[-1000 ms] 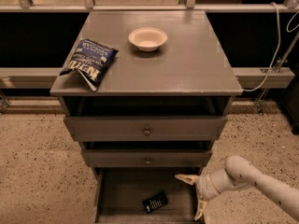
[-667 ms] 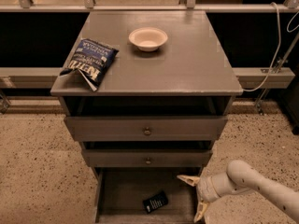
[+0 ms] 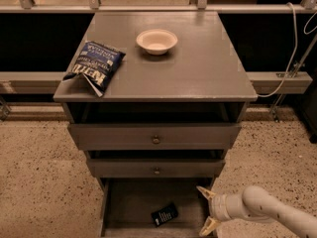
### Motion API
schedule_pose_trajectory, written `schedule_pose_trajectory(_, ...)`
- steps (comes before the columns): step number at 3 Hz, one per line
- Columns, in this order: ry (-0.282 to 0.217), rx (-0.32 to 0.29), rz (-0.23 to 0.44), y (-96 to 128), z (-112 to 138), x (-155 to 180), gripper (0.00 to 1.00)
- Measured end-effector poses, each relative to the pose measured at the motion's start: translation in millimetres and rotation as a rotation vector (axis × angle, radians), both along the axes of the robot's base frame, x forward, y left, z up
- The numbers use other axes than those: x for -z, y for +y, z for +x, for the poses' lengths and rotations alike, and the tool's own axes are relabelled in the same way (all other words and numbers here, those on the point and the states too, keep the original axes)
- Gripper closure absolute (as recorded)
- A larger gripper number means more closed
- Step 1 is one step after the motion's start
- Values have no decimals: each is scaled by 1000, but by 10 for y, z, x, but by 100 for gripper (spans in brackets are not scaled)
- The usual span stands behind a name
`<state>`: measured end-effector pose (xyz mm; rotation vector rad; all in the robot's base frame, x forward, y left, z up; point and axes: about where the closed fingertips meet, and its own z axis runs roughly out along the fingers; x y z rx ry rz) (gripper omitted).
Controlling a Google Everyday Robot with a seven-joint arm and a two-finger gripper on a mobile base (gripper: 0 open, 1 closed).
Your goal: Pick rxbar blueberry from bottom drawer and place on counter
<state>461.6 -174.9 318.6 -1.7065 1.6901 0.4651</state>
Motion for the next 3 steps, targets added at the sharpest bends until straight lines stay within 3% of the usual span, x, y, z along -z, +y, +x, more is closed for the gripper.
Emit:
schedule_pose_trajectory(1,0,0,0,0,0,0,0)
schedule_pose_trajectory(3,38,57,64,43,98,202,0)
